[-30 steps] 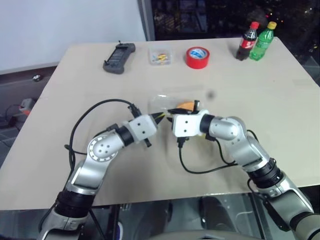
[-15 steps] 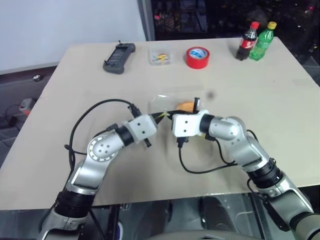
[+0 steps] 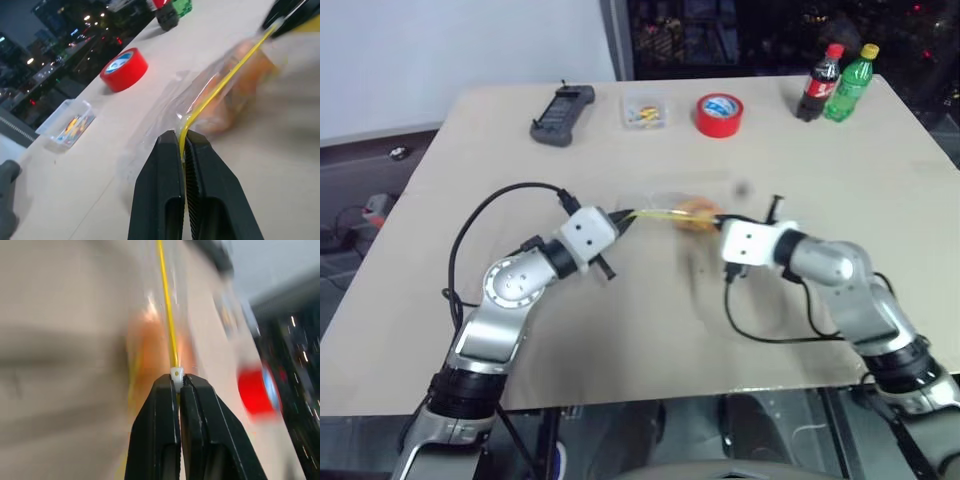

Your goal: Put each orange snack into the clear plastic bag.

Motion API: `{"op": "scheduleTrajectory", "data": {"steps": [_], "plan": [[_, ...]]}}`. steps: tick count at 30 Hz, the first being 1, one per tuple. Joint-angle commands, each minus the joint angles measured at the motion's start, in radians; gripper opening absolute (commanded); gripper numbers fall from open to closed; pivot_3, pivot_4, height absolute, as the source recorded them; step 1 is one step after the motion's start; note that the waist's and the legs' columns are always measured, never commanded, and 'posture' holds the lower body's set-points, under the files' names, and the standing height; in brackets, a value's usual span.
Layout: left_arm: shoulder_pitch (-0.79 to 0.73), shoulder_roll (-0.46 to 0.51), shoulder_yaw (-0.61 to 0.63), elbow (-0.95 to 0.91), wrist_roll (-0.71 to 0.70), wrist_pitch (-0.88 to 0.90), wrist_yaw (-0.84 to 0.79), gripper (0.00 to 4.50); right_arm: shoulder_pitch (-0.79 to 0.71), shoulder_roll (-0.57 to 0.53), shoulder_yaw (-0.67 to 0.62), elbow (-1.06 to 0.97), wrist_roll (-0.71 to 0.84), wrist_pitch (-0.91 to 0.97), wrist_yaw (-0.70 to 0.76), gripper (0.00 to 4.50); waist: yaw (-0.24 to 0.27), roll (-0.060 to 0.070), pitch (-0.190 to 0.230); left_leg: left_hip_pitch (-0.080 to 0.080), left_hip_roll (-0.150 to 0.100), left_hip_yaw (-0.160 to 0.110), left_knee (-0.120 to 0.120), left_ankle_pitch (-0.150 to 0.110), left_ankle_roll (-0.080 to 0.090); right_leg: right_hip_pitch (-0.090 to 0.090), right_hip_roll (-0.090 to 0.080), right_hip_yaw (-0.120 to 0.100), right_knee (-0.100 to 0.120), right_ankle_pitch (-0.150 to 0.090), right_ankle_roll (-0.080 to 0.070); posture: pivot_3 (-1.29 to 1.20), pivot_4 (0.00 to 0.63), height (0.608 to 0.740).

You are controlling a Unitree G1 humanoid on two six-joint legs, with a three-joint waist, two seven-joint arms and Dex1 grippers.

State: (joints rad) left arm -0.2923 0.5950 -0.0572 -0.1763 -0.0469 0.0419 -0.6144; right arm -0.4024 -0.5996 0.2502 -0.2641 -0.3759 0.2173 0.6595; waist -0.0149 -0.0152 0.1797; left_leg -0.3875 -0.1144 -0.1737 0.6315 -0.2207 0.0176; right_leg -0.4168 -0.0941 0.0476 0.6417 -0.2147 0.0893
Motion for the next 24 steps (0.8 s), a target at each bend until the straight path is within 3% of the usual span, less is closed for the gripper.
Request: {"op": "scheduleTrajectory", "data": {"steps": [1, 7, 14, 21, 24], "plan": [[-0.013, 0.017, 0.107, 0.035, -0.014, 0.002, 0.045, 0.00, 0.035, -0.070, -0.135, 0.022, -0.018, 0.067, -0.041, 0.04, -0.001, 0.000, 0.000, 0.000, 0.000, 0.000, 0.000, 0.000, 0.000, 0.000, 0.000, 0.000, 0.000, 0.000, 0.000, 0.00, 0.150, 0.740], [-0.041, 0.004, 0.095, 0.063, -0.042, 0.018, 0.041, 0.00, 0.024, -0.088, -0.151, 0.030, -0.003, 0.075, -0.062, 0.04, 0.002, 0.000, 0.000, 0.000, 0.000, 0.000, 0.000, 0.000, 0.000, 0.000, 0.000, 0.000, 0.000, 0.000, 0.000, 0.00, 0.150, 0.740], [-0.340, -0.072, 0.082, 0.264, -0.072, 0.097, 0.026, 0.00, -0.220, -0.090, -0.181, 0.216, 0.018, 0.003, -0.121, 0.04, 0.001, 0.000, 0.001, -0.005, 0.000, 0.000, 0.004, 0.000, 0.000, -0.001, 0.000, -0.005, 0.000, 0.001, 0.000, 0.00, 0.150, 0.740], [-0.502, -0.105, 0.071, 0.360, -0.100, 0.189, 0.005, 0.00, -0.250, -0.076, -0.244, 0.167, 0.195, 0.095, 0.001, 0.04, -0.001, 0.000, 0.000, -0.012, -0.001, 0.000, 0.003, 0.002, -0.004, -0.006, -0.001, -0.004, -0.003, 0.001, 0.000, 0.00, 0.150, 0.740], [-0.587, -0.144, 0.047, 0.427, -0.089, 0.220, 0.005, 0.00, -0.232, -0.073, -0.238, 0.175, 0.201, 0.098, -0.014, 0.80, 0.001, -0.001, 0.000, -0.021, -0.003, 0.000, 0.005, 0.003, -0.004, -0.016, -0.003, -0.004, 0.000, 0.001, 0.000, 0.00, 0.150, 0.740]]}}
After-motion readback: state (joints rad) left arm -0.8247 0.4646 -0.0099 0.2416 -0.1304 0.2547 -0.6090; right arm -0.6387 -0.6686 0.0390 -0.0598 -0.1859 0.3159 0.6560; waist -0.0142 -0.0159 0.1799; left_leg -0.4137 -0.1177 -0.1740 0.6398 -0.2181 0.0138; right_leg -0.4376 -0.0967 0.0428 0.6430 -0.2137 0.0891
